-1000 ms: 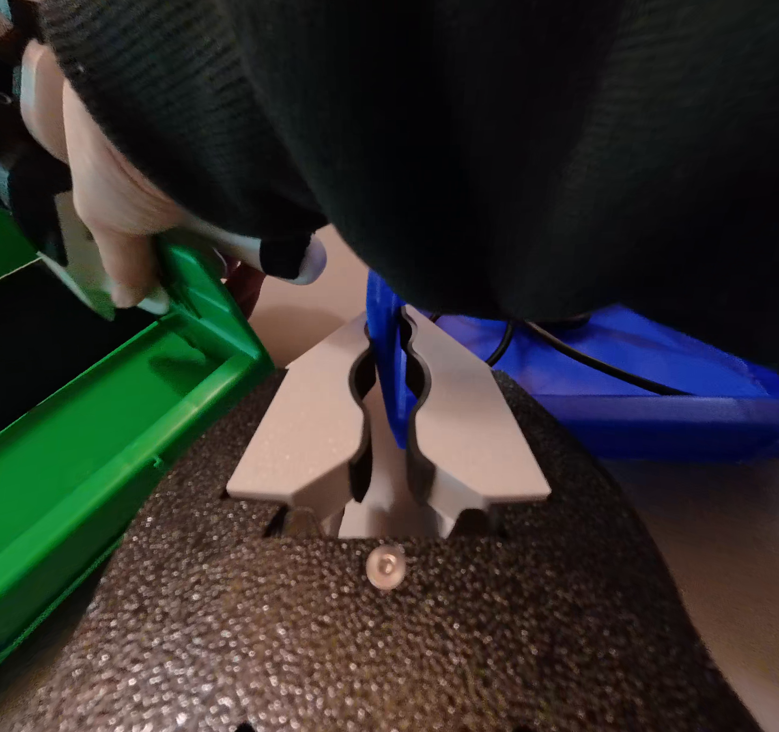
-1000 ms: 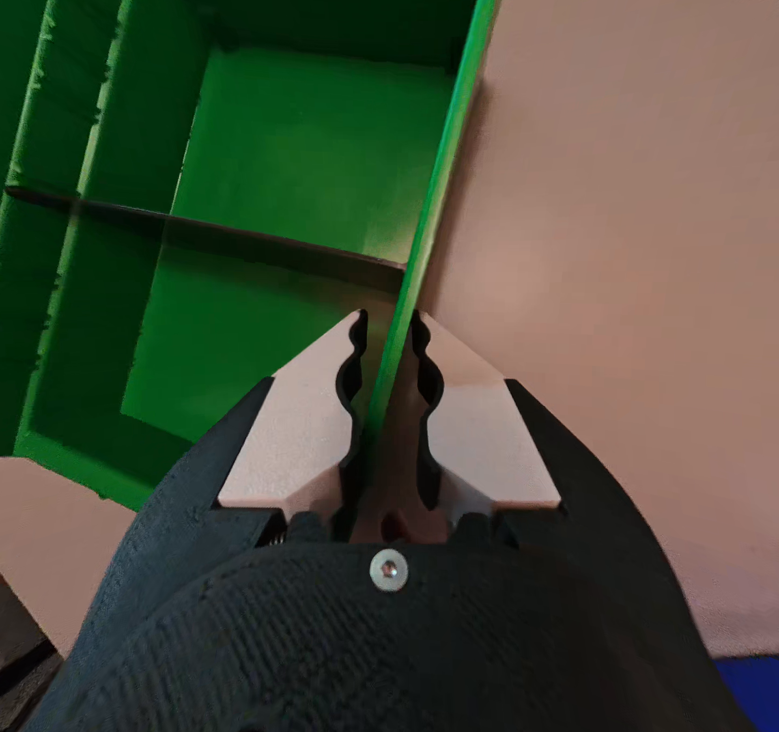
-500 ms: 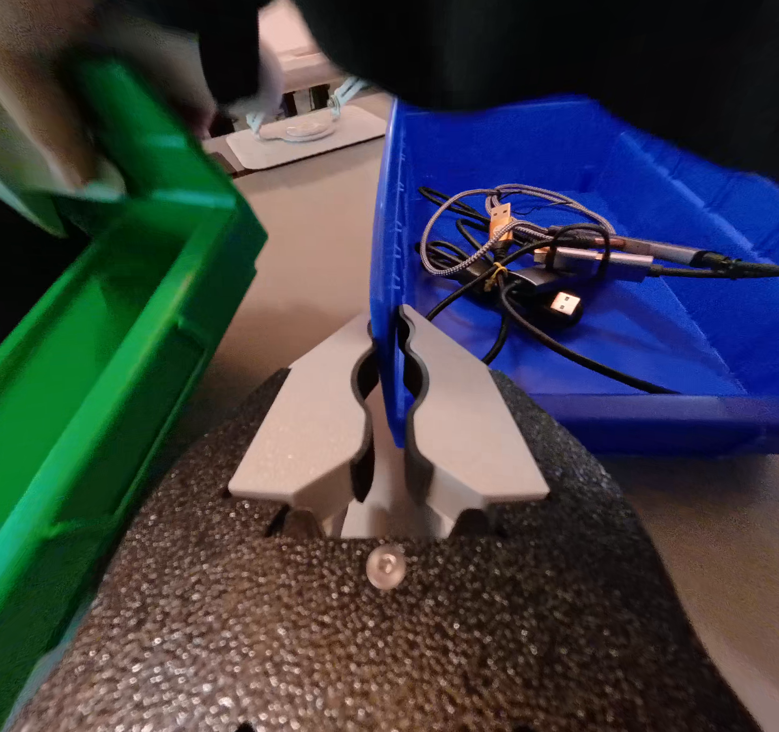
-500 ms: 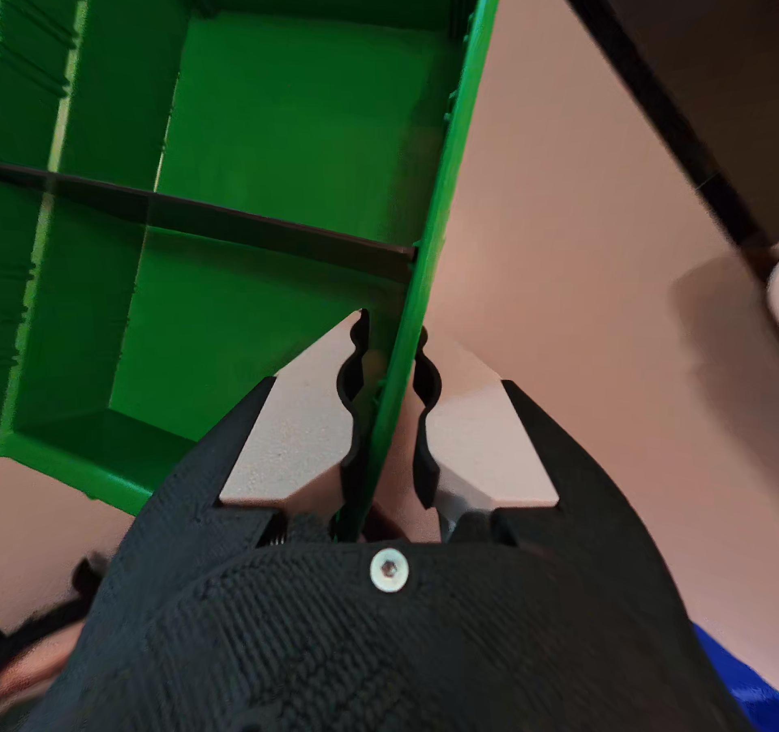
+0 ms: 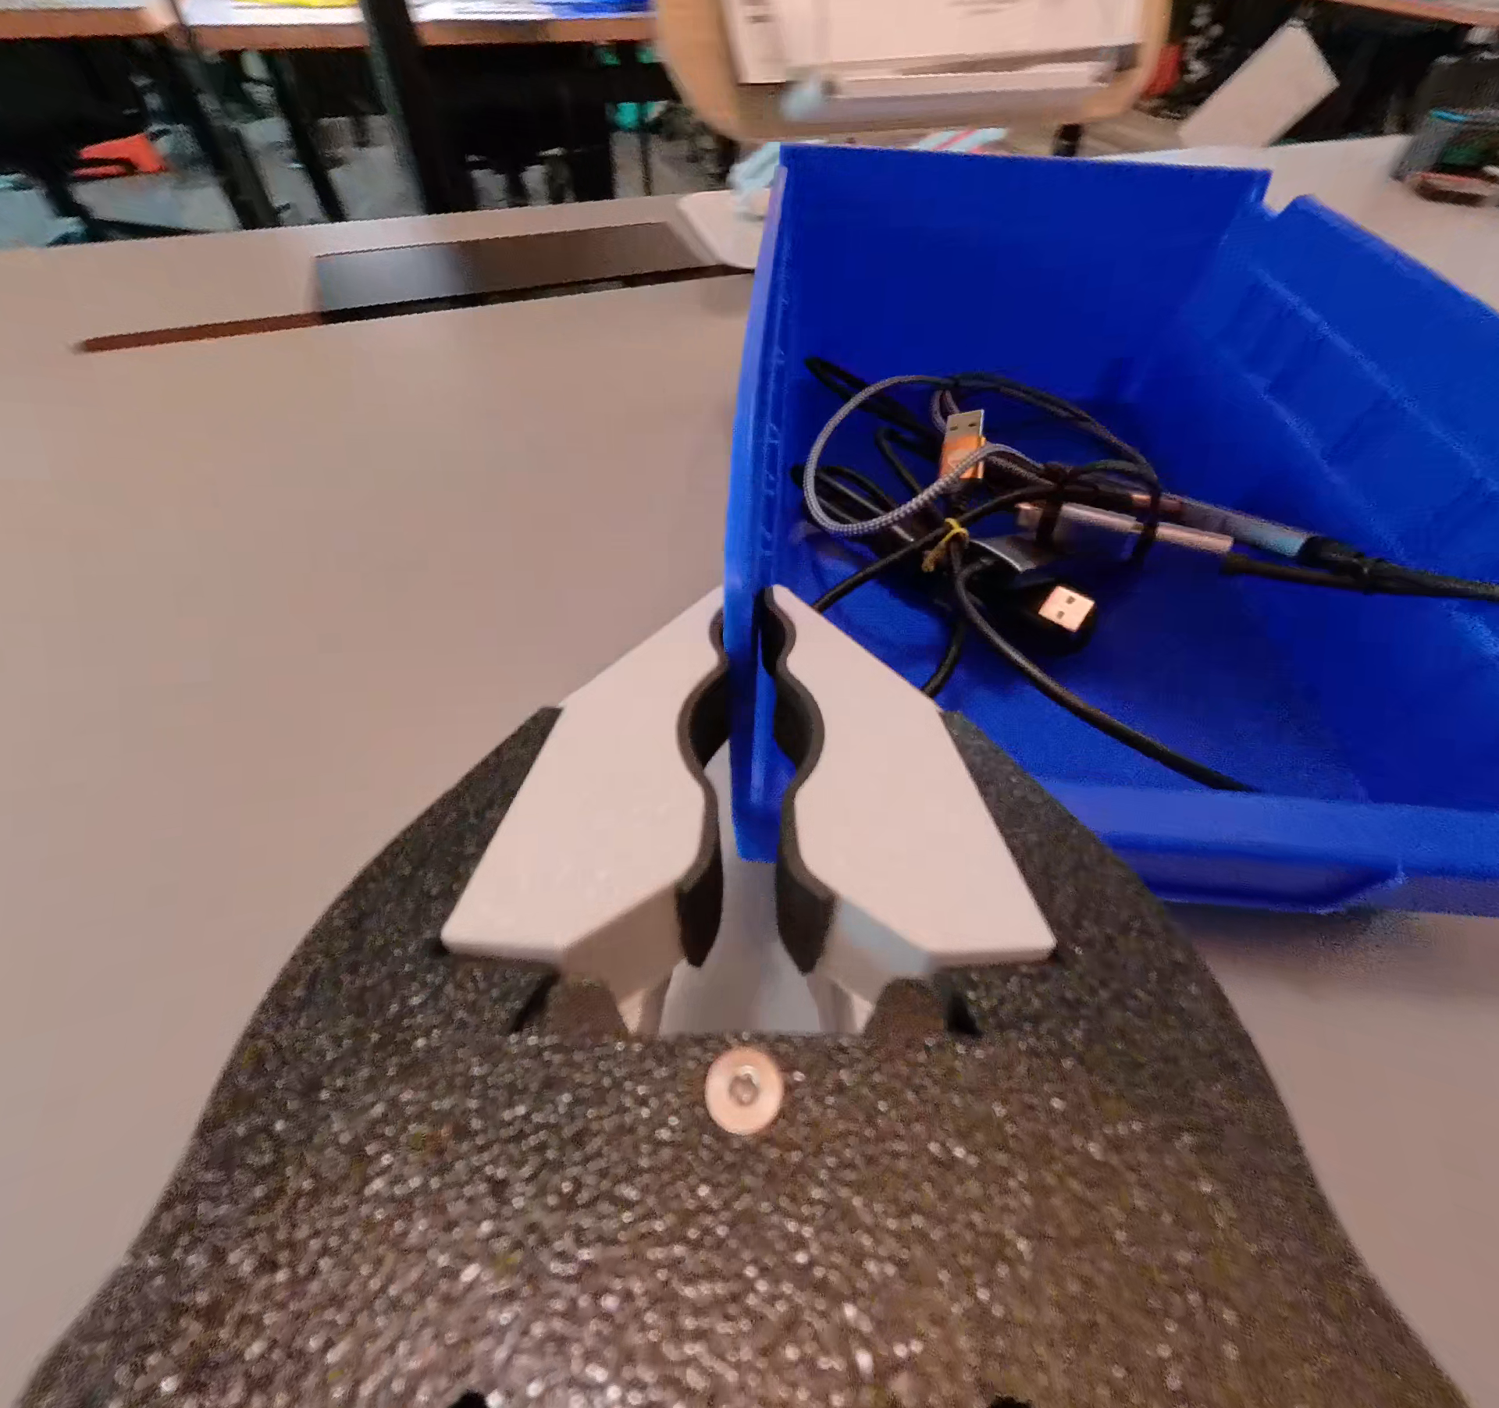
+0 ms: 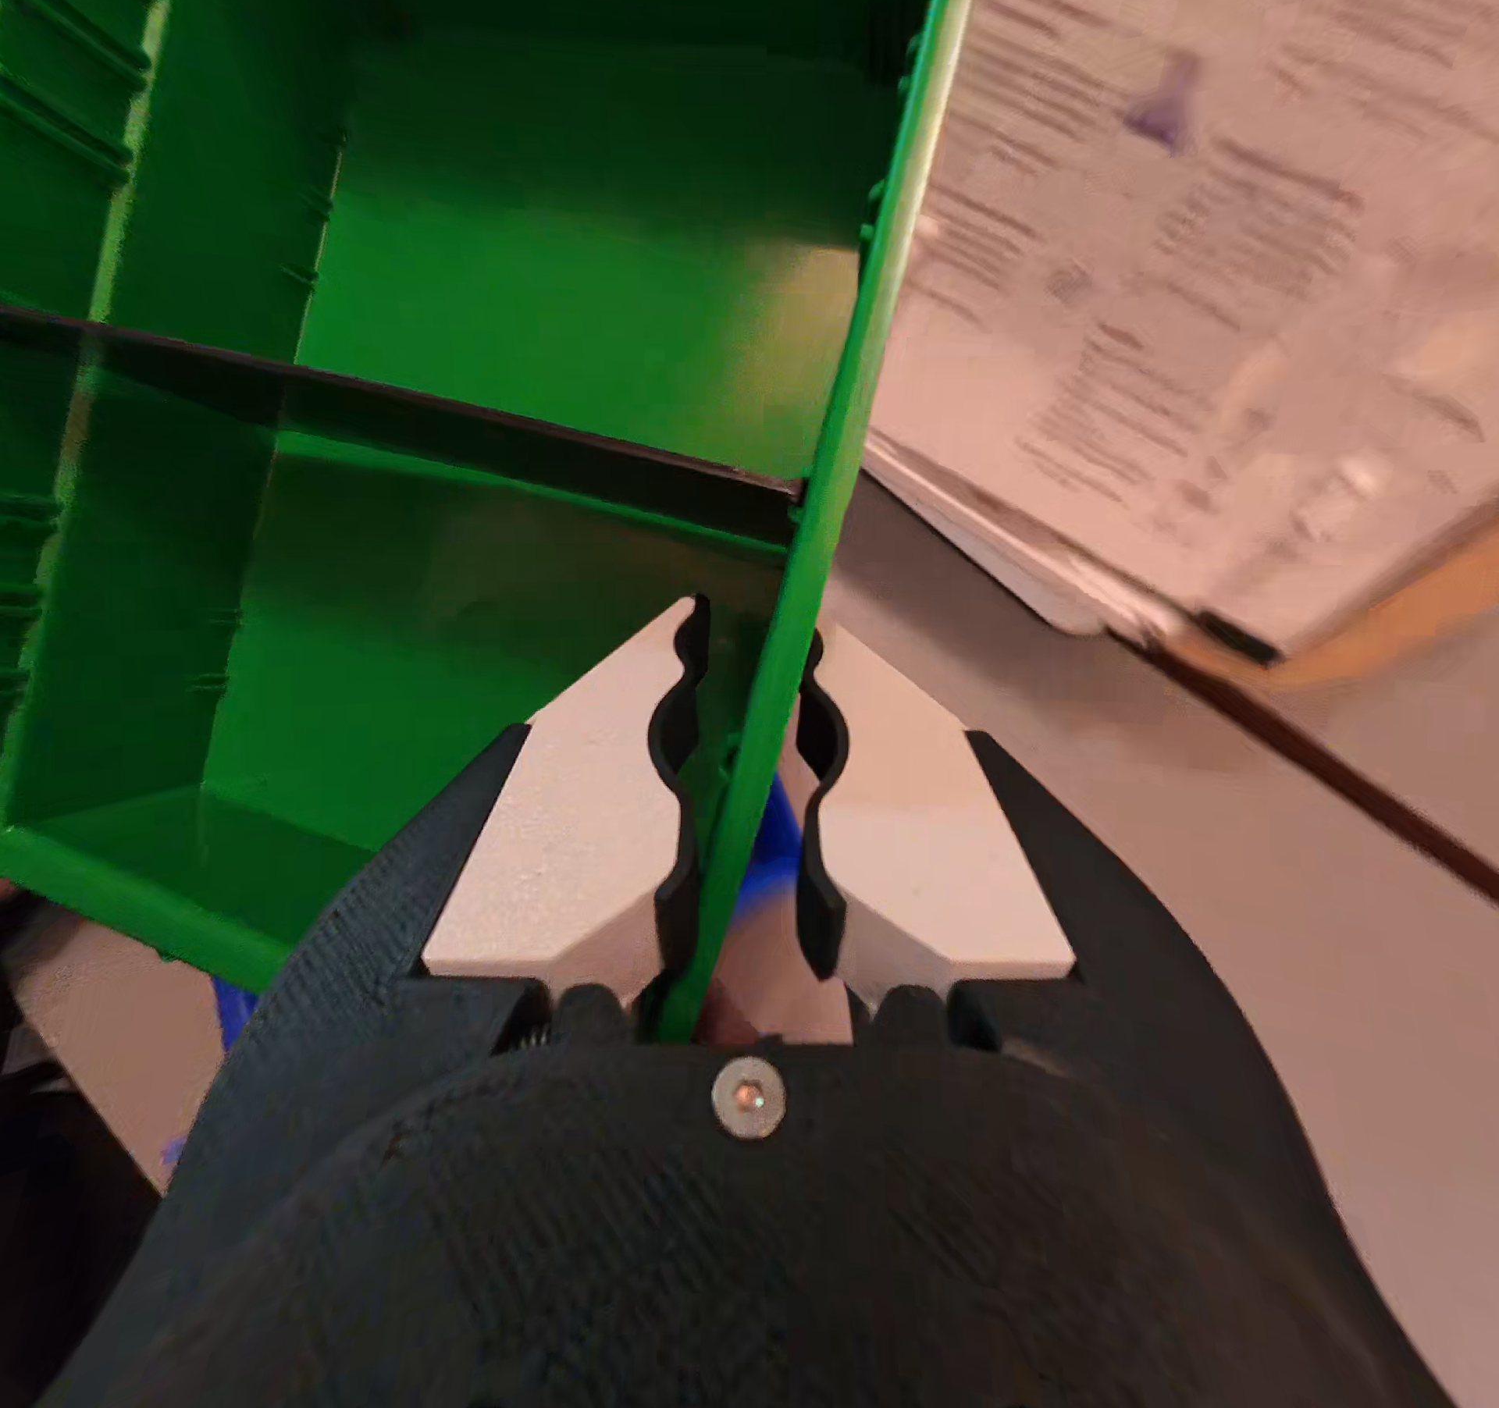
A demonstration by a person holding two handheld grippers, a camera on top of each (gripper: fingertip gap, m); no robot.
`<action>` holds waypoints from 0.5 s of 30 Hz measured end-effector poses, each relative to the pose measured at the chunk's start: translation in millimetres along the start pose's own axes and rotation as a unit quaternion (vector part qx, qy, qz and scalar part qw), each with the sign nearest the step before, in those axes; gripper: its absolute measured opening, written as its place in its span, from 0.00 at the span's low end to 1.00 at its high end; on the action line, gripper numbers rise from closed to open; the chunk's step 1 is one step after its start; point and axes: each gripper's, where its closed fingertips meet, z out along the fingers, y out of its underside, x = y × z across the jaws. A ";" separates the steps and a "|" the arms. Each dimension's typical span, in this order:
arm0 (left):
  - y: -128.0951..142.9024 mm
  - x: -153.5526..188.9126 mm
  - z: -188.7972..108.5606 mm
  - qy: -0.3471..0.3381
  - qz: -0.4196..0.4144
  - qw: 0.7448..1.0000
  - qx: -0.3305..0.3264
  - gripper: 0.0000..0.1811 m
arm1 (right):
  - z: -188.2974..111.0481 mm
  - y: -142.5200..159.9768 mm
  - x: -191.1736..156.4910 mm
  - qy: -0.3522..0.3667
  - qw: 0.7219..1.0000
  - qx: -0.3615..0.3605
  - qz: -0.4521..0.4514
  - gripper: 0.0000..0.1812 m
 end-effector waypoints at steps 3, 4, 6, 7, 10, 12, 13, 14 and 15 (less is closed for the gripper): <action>3.2 -48.2 -13.8 -0.043 -0.035 0.998 0.000 0.00 | -36.6 64.3 64.8 0.024 0.997 -0.004 0.077 0.10; 4.5 -64.0 -19.3 -0.059 -0.045 0.997 0.000 0.00 | -46.2 89.0 83.8 0.032 0.994 -0.007 0.101 0.10; 6.8 -93.9 -31.2 -0.094 -0.059 0.994 -0.001 0.00 | -62.6 139.8 116.1 0.046 0.988 -0.017 0.147 0.11; 8.1 -106.6 -36.9 -0.106 -0.068 0.992 -0.001 0.00 | -69.1 164.4 129.9 0.052 0.984 -0.023 0.169 0.11; 11.2 -133.4 -48.2 -0.120 -0.081 0.989 0.004 0.00 | -82.1 230.2 163.9 0.072 0.970 -0.040 0.228 0.11; 12.1 -145.3 -52.5 -0.128 -0.086 0.988 0.009 0.00 | -86.0 265.6 181.9 0.091 0.960 -0.051 0.258 0.11; 12.4 -150.1 -54.2 -0.132 -0.084 0.988 0.008 0.00 | -86.8 280.1 188.7 0.098 0.956 -0.055 0.272 0.11; 12.7 -154.2 -55.2 -0.133 -0.082 0.988 0.008 0.00 | -86.7 292.5 194.4 0.104 0.952 -0.059 0.283 0.11; 12.7 -157.1 -55.6 -0.130 -0.084 0.988 0.009 0.00 | -85.9 302.5 198.8 0.108 0.949 -0.062 0.289 0.11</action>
